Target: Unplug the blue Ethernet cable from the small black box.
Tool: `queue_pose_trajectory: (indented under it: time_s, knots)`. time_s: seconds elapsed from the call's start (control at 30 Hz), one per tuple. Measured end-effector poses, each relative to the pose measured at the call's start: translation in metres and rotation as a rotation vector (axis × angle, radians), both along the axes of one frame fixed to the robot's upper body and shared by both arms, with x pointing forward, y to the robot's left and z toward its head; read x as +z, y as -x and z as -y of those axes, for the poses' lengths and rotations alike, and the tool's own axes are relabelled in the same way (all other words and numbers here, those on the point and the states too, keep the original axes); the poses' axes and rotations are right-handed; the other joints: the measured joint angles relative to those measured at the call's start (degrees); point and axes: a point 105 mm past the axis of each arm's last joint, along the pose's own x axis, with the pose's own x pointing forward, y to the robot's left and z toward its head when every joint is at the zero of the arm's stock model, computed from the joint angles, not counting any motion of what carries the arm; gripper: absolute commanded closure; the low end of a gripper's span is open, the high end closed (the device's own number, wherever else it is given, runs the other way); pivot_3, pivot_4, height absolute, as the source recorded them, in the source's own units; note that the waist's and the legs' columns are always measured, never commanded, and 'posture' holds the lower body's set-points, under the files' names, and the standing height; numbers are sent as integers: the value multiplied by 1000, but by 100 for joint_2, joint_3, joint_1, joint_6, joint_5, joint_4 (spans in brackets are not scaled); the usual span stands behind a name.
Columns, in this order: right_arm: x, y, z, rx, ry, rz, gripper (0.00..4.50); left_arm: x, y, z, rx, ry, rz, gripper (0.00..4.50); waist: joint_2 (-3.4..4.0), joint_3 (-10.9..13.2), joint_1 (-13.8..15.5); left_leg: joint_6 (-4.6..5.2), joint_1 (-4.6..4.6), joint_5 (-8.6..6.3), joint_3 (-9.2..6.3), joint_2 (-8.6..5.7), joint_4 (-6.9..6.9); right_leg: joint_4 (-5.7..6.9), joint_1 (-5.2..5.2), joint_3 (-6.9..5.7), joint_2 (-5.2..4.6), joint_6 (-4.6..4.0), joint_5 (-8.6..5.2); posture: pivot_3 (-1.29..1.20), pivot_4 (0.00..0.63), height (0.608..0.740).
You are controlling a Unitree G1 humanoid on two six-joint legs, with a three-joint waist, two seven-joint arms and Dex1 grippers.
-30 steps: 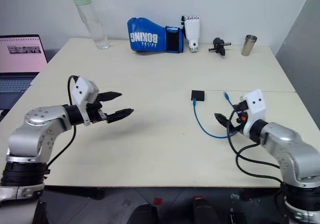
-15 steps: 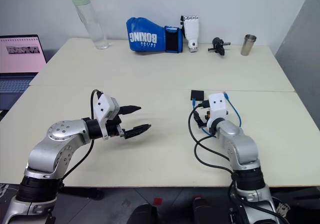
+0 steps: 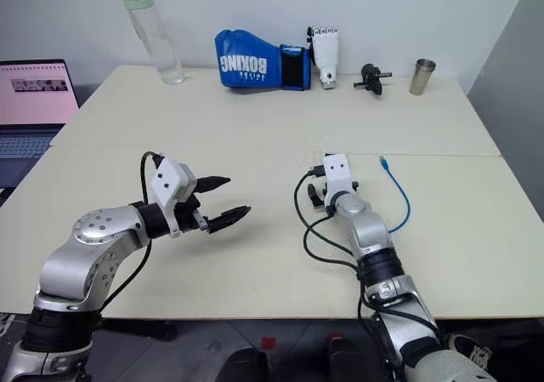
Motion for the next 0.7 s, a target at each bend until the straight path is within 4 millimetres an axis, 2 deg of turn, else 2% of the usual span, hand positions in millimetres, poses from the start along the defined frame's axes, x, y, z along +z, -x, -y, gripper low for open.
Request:
queue_pose_trajectory:
  time_s: [0.13, 0.23, 0.57, 0.7]
  knots:
    - [0, -7, -3, -30, -21, 6, 68, 0, 0, -1, 11, 1, -1, 12, 0, 0, -26, 0, 1, 0, 1, 0, 0, 0, 1, 0, 0, 0, 0, 0, 150, 740]
    - [0, -11, -4, -52, -42, 8, 513, 0, 0, -2, 18, 1, 2, 0, 0, -1, -37, 0, 1, 0, 0, 1, 0, 0, 1, 1, 0, 0, 0, 0, 150, 740]
    - [0, -12, 3, -88, -58, 22, 3203, 4, -2, -1, 16, -4, 16, 0, 0, -1, -95, 0, 0, 0, -3, 2, -4, -2, 1, 3, 0, 0, 0, 0, 150, 740]
    - [-1, -7, 8, -92, -52, 28, 4133, 7, -3, -1, 13, -5, 25, 0, 0, -1, -92, -1, -2, 0, -5, 2, -4, -2, 1, 5, 0, 0, 0, 0, 150, 740]
